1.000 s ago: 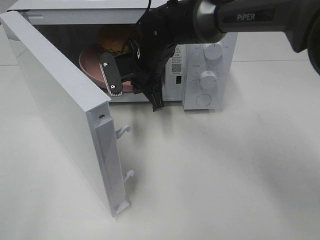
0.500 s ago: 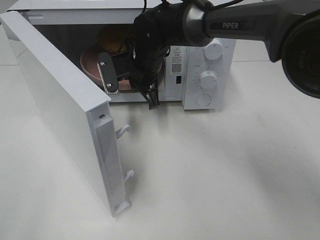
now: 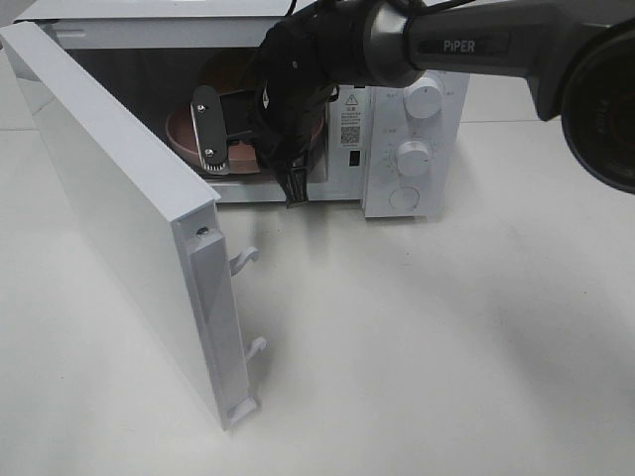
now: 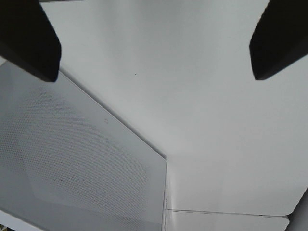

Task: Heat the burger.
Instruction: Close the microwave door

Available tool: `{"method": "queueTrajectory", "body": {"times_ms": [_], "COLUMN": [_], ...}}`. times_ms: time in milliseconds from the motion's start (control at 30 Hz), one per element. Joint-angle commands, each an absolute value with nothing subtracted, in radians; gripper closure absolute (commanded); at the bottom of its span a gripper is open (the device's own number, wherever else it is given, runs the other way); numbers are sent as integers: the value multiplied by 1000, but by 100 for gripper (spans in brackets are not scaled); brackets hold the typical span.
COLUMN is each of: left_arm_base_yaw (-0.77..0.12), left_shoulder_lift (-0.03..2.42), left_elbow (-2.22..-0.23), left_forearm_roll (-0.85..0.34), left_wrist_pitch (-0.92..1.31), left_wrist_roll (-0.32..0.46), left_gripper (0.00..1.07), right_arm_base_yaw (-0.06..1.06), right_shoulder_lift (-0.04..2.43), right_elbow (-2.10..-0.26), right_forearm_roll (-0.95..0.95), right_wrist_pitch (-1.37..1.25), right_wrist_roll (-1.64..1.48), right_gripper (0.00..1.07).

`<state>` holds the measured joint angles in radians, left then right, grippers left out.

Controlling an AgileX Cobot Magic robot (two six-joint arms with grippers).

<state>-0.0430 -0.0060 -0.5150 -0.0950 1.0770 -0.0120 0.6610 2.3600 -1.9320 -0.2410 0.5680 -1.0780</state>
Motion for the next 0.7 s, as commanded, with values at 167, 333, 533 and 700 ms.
{"method": "queueTrajectory", "body": {"times_ms": [167,333,533,700], "left_arm_base_yaw": [-40,-40,-40,-40], "left_shoulder_lift": [-20,-20,-20,-20], "left_elbow": [-515,-515,-515,-515], "left_forearm_roll": [-101,-101,-101,-101], "left_wrist_pitch": [1066,1066,1066,1066], "left_wrist_roll": [-12,-12,-12,-12], "left_gripper": [7,7,7,7], "right_arm_base_yaw": [658,658,661,661], "right_shoulder_lift": [2345,2345,2342,2332], "right_elbow": [-1944,-1944,-1944,-1943], "right_forearm_roll": [-256,-260,-260,-256], "right_wrist_pitch": [569,568,568,566], "right_wrist_roll": [-1008,-996,-984,-971], "right_gripper": [67,66,65,53]}}
